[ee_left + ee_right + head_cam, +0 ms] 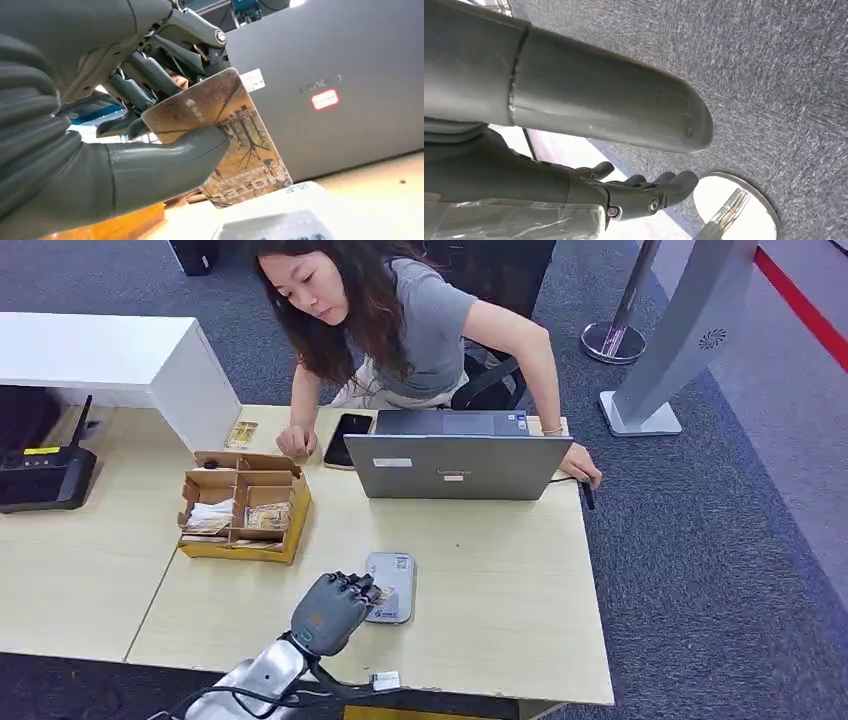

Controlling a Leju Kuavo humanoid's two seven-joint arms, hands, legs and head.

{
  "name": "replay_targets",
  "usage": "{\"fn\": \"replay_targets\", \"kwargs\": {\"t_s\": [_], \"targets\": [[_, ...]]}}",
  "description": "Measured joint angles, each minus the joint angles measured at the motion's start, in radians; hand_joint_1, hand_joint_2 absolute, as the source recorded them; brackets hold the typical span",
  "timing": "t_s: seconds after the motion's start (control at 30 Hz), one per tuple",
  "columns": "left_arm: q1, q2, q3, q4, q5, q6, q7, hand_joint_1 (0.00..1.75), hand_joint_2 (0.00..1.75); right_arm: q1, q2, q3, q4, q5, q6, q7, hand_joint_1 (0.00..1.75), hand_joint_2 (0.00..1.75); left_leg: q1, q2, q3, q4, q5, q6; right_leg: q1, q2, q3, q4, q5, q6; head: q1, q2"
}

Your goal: Pass the card to the sensor for recognition and then transmit it.

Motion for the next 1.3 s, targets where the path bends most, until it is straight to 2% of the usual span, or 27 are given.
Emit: {"fn": "replay_targets", "kwargs": {"t_s": [0.27,0.77,0.9,0.93,1.0,1.1,1.17,1.3], "targets": [[0.0,-0.01,-0.016,0.026,0.044,-0.003,-0.019,1.75,1.75,-0.001,0.0,0.002,0.0,-0.015,-0.003,-0.002,0.0,0.0,0.0,0.0,0.0,0.0,0.0,0.0,0.0,0.0,0.0,0.0,0.0,0.0,0.0,0.0],[-0.003,-0.017,-0.018,0.041,0.047,-0.001,-0.023,1.75,1.75,-0.004,0.0,0.007,0.0,-0.018,-0.005,-0.003,0.0,0.0,0.0,0.0,0.0,0.0,0.0,0.0,0.0,0.0,0.0,0.0,0.0,0.0,0.0,0.0],[-0.01,-0.002,-0.018,0.018,-0.111,0.001,0.091,1.75,1.75,-0.004,-0.001,0.009,0.0,-0.031,-0.004,-0.003,0.0,0.0,0.0,0.0,0.0,0.0,0.0,0.0,0.0,0.0,0.0,0.0,0.0,0.0,0.0,0.0],[-0.016,0.007,-0.018,0.006,-0.114,0.002,0.116,1.75,1.75,-0.004,-0.002,0.01,0.0,-0.035,-0.004,-0.003,0.0,0.0,0.0,0.0,0.0,0.0,0.0,0.0,0.0,0.0,0.0,0.0,0.0,0.0,0.0,0.0],[-0.048,0.047,-0.038,-0.032,-0.116,0.002,0.233,1.75,1.75,-0.004,-0.003,0.013,0.0,-0.035,-0.004,-0.002,0.0,0.0,0.001,0.0,0.0,0.0,0.001,0.0,0.0,0.0,0.0,0.0,0.0,0.0,0.0,0.0],[-0.137,0.142,-0.117,-0.1,-0.116,-0.003,0.423,1.75,1.75,-0.004,-0.006,0.021,0.0,-0.038,-0.003,-0.002,0.0,0.0,0.001,0.0,0.0,0.0,0.002,-0.001,0.001,0.0,-0.001,0.001,0.001,-0.001,0.0,0.0],[-0.22,0.224,-0.198,-0.152,-0.117,-0.013,0.541,1.75,1.75,-0.004,-0.008,0.023,0.0,-0.048,-0.003,-0.002,0.0,0.0,0.001,0.0,0.0,0.0,0.003,-0.001,0.002,-0.001,0.0,0.001,0.001,-0.002,-0.001,0.0],[-0.341,0.34,-0.324,-0.243,-0.117,-0.024,0.668,1.75,1.75,-0.002,-0.008,0.024,0.0,-0.055,-0.004,-0.002,0.0,0.0,0.002,0.0,0.0,0.0,0.003,-0.001,0.002,0.0,-0.001,0.002,0.001,-0.002,0.0,0.0]]}}
